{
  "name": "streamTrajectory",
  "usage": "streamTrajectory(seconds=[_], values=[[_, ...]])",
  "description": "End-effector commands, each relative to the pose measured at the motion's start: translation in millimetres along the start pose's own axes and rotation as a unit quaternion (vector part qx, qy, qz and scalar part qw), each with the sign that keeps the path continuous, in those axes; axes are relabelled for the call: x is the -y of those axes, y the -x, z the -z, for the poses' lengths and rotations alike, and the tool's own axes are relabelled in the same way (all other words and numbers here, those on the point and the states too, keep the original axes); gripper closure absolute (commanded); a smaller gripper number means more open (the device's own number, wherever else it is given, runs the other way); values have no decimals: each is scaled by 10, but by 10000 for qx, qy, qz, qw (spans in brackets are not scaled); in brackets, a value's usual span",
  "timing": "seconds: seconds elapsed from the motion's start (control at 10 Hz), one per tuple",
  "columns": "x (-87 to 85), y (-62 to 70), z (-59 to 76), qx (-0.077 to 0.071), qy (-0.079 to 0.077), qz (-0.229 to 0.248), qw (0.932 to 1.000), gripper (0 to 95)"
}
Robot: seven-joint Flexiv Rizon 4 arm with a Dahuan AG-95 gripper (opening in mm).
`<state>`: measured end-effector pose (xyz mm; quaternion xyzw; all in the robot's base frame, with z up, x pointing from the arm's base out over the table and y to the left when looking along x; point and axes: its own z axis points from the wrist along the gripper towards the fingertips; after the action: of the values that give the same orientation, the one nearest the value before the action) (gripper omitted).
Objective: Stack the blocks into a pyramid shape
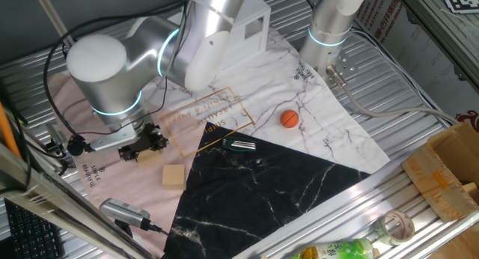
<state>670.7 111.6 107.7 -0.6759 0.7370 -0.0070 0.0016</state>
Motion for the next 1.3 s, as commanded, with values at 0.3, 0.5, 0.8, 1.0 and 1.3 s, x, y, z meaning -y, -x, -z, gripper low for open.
streamTrajectory(seconds=[0.3, 0.5, 0.8, 1.0, 1.3], values=[[23, -85, -15, 47, 4, 22, 10000, 950], [33, -125, -22, 42, 1, 19, 10000, 950], [48, -192, -31, 75, -4, 34, 10000, 950], [59, -234, -43, 72, -18, 49, 10000, 950], [66, -275, -49, 96, -22, 49, 9999, 950]])
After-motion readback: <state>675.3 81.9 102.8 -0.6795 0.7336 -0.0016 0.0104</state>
